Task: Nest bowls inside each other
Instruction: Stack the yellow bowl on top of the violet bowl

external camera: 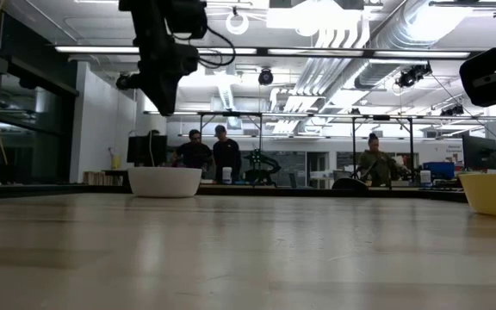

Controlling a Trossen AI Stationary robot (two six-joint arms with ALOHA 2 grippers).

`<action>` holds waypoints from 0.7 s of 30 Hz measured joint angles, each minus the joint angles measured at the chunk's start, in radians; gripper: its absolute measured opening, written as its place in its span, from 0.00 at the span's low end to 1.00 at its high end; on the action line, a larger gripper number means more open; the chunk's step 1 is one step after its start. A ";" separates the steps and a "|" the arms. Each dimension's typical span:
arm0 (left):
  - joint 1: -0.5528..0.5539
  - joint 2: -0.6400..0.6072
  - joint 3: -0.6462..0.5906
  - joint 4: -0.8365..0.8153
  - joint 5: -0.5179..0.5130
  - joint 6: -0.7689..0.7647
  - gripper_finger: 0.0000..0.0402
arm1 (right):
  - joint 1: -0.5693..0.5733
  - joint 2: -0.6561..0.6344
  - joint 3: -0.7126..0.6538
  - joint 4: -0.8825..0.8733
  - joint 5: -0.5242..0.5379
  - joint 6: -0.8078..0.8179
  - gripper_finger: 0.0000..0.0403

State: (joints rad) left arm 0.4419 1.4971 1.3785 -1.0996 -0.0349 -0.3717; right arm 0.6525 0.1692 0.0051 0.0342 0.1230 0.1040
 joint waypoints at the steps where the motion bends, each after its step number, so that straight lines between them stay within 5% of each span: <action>1: -0.019 0.000 0.000 0.000 -0.008 0.000 0.26 | 0.000 0.000 0.000 0.000 0.000 0.000 0.19; 21: -0.408 0.000 -0.138 0.073 -0.049 -0.026 0.26 | 0.000 0.000 0.000 0.000 0.000 0.000 0.19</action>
State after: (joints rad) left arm 0.0336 1.4975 1.2401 -1.0270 -0.0841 -0.3977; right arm 0.6525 0.1693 0.0054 0.0342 0.1230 0.1043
